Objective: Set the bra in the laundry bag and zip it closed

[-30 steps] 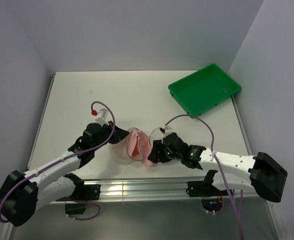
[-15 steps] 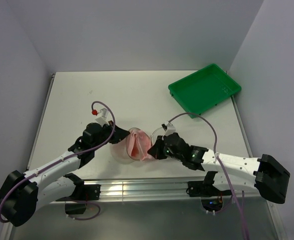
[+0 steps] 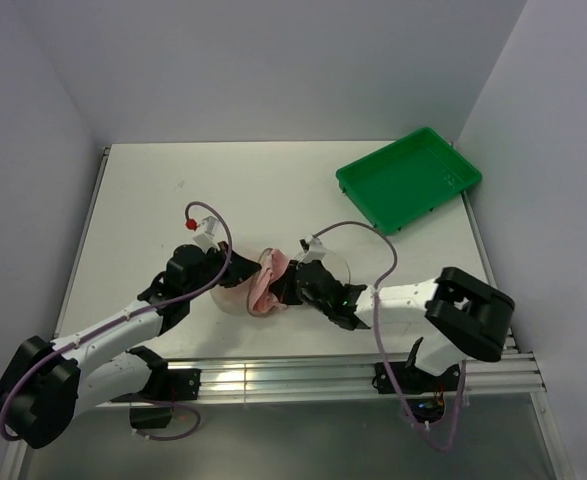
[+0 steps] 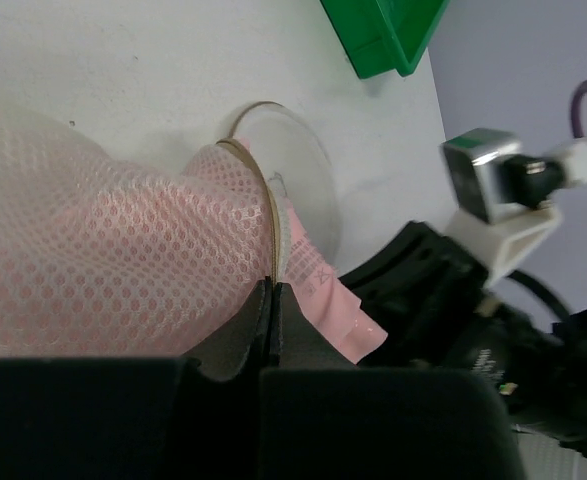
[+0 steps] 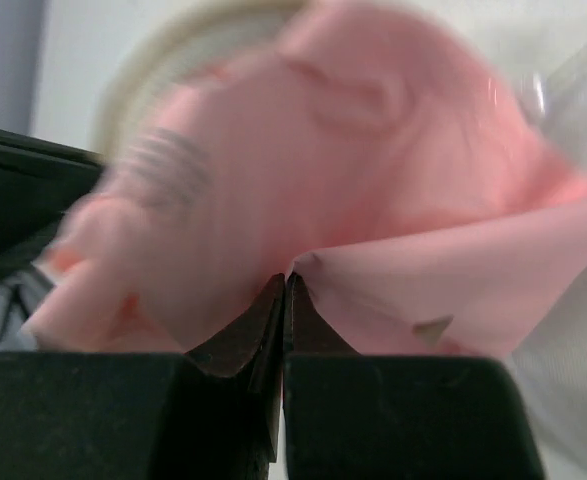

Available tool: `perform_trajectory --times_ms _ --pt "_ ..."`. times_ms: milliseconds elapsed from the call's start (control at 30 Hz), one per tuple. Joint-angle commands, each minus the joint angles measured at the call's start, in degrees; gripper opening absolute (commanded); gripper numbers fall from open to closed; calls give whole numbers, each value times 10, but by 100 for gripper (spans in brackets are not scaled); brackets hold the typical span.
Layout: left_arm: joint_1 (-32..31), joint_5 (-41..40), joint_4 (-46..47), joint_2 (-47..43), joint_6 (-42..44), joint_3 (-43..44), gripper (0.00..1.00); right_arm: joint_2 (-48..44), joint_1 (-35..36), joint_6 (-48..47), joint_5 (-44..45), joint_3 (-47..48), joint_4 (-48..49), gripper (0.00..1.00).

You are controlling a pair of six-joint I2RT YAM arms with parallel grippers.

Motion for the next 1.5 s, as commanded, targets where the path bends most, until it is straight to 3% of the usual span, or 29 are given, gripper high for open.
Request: perform_trajectory --times_ms 0,300,467,533,700,900,1067,1133,1167,1267,1467 --pt "0 26 33 1 -3 11 0 50 20 28 30 18 75 0" --pt "-1 42 65 18 -22 0 0 78 47 43 71 20 80 0" --pt "-1 14 19 -7 -3 6 1 46 49 47 121 16 85 0" --pt "-1 4 -2 -21 7 16 4 50 49 33 121 37 61 0" --pt "-7 -16 -59 -58 34 47 0 63 50 -6 86 55 39 0" --pt "-14 28 -27 -47 11 44 0 112 46 -46 59 157 -64 0" --pt "-14 27 -5 -33 0 24 0 121 43 -40 62 135 -26 1" --pt "-14 21 -3 -27 -2 20 0 108 43 -37 66 108 -8 13" --pt "-15 7 -6 -26 3 20 0 98 43 -37 70 101 -8 27" --pt "-14 -18 -26 -30 11 21 0 84 32 -33 50 78 -13 49" --pt "-14 -60 -56 -33 37 25 0 -23 30 -26 30 19 -51 78"
